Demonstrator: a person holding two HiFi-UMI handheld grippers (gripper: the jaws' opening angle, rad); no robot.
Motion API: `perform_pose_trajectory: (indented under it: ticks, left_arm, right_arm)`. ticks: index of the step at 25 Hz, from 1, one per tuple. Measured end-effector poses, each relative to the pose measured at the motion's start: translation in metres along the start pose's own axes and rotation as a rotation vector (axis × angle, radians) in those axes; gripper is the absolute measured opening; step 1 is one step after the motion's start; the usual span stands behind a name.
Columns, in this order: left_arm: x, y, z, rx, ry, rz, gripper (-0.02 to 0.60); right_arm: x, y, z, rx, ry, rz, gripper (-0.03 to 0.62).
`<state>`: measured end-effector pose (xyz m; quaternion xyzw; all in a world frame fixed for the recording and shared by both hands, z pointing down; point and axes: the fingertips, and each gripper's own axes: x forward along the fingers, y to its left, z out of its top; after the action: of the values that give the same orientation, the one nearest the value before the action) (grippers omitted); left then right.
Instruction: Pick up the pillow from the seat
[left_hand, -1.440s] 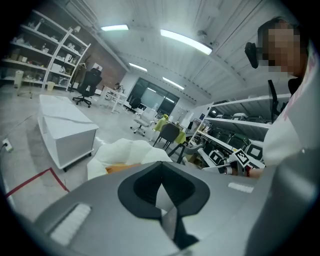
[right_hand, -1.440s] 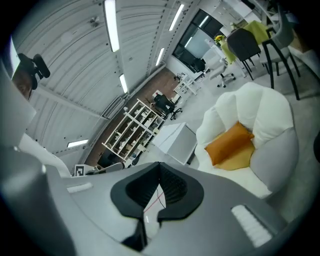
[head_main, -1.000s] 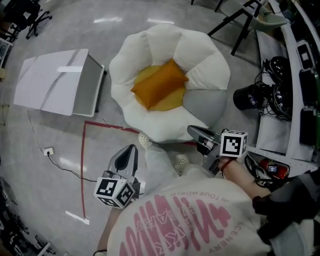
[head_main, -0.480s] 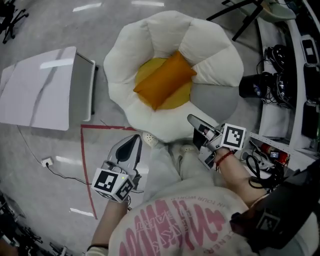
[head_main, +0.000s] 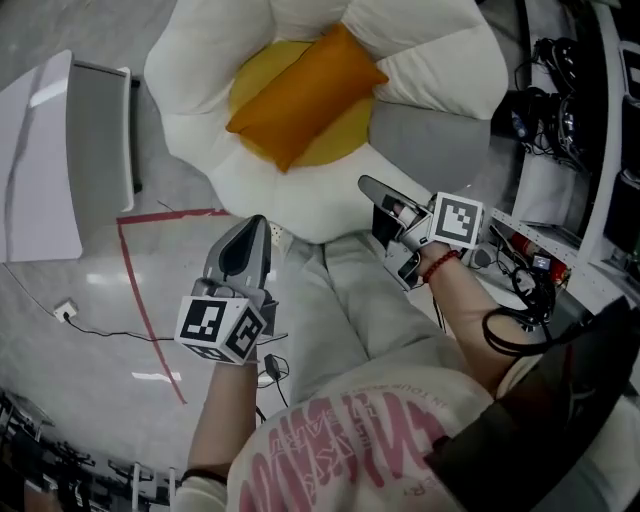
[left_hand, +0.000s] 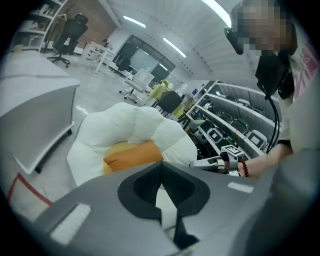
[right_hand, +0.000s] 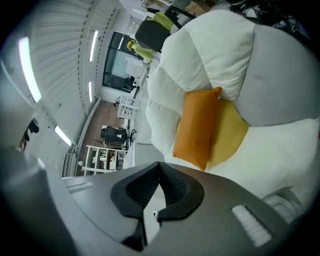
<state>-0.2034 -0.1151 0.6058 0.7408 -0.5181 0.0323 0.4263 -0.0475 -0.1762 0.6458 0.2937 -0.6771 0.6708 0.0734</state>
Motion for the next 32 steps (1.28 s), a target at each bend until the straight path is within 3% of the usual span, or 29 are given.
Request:
perform_pose_trajectory:
  ticks: [9, 12, 18, 21, 24, 26, 27, 32]
  left_arm:
    - [0.104, 0.04, -0.09, -0.251, -0.073, 0.046, 0.012]
    - [0.135, 0.044, -0.116, -0.256, -0.048, 0.031, 0.012]
    - [0.163, 0.086, -0.119, -0.294, -0.136, 0.045, 0.012]
    - [0.159, 0.124, -0.105, -0.34, -0.226, 0.068, 0.014]
    - [0.158, 0.161, -0.09, -0.4, -0.309, 0.049, 0.159]
    - [0.164, 0.183, -0.084, -0.468, -0.345, 0.012, 0.29]
    - [0.169, 0.194, -0.082, -0.501, -0.356, -0.004, 0.31]
    - [0.194, 0.211, -0.063, -0.566, -0.391, -0.091, 0.501]
  right_arm:
    - [0.044, -0.101, 0.024, 0.023, 0.032, 0.122, 0.005]
    - [0.056, -0.124, 0.031, 0.008, 0.039, 0.172, 0.005]
    - [0.088, -0.153, 0.05, -0.075, 0.049, 0.226, 0.01]
    - [0.105, -0.164, 0.059, -0.101, 0.058, 0.247, 0.067]
    - [0.118, -0.171, 0.066, -0.081, 0.045, 0.267, 0.176]
    - [0.124, -0.172, 0.069, -0.057, 0.033, 0.279, 0.318]
    - [0.127, -0.173, 0.07, -0.043, 0.026, 0.285, 0.365]
    - [0.144, -0.174, 0.075, 0.031, -0.008, 0.315, 0.484]
